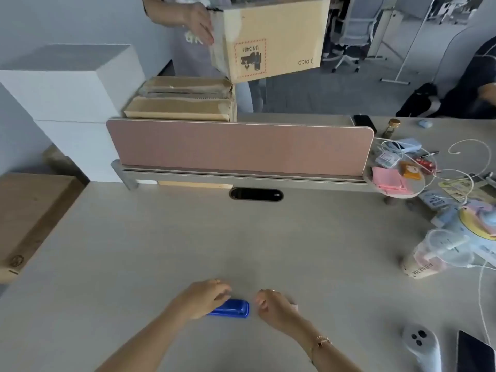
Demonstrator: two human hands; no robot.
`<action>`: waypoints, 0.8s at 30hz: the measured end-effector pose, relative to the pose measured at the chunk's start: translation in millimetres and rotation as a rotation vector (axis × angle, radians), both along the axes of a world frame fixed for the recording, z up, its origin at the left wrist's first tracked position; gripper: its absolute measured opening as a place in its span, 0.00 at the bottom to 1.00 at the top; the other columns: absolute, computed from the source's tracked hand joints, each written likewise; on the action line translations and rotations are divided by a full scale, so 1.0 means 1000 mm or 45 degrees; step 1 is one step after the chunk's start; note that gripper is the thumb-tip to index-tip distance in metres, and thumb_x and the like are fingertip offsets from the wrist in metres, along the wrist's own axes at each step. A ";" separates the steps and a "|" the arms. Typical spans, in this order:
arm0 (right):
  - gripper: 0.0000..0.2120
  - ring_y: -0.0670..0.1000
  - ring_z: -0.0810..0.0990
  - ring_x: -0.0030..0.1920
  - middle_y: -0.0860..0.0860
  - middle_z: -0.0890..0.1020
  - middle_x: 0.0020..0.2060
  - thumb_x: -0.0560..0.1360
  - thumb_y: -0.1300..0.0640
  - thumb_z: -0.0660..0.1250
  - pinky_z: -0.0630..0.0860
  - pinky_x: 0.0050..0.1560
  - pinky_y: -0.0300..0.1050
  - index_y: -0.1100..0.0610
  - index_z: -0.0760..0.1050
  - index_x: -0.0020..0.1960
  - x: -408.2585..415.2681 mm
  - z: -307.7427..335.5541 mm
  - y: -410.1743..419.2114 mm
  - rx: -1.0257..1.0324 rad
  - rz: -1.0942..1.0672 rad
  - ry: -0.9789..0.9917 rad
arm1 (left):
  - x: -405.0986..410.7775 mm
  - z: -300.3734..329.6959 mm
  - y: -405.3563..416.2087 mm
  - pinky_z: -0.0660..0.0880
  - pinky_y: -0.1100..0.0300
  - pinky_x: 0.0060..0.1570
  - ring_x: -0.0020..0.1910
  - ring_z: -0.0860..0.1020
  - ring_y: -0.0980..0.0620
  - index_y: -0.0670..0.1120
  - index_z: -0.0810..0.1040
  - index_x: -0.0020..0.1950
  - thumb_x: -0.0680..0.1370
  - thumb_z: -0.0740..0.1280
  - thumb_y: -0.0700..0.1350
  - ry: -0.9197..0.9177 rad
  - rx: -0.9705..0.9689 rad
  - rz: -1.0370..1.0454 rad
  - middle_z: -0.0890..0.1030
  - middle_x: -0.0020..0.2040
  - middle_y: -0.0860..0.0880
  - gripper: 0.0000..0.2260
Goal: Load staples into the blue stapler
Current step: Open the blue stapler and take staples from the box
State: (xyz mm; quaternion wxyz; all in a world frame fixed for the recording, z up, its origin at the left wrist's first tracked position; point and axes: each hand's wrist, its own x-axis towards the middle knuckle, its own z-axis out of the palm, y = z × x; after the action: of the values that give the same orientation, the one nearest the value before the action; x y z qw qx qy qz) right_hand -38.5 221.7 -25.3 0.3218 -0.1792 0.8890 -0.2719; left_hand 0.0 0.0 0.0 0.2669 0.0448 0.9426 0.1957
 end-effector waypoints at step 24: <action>0.10 0.49 0.79 0.41 0.45 0.80 0.35 0.66 0.65 0.64 0.71 0.35 0.34 0.50 0.72 0.37 0.022 -0.036 -0.037 -0.103 -0.320 -0.169 | -0.012 -0.014 0.034 0.73 0.49 0.44 0.47 0.78 0.34 0.35 0.76 0.50 0.74 0.64 0.37 -0.124 -0.450 -0.292 0.80 0.50 0.34 0.08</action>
State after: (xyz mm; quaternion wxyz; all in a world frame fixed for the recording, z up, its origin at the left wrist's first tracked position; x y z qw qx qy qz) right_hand -16.6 184.5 -61.4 0.3360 -0.0609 0.8695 -0.3570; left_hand -12.4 33.6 -14.5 0.3362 0.0947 0.9370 -0.0021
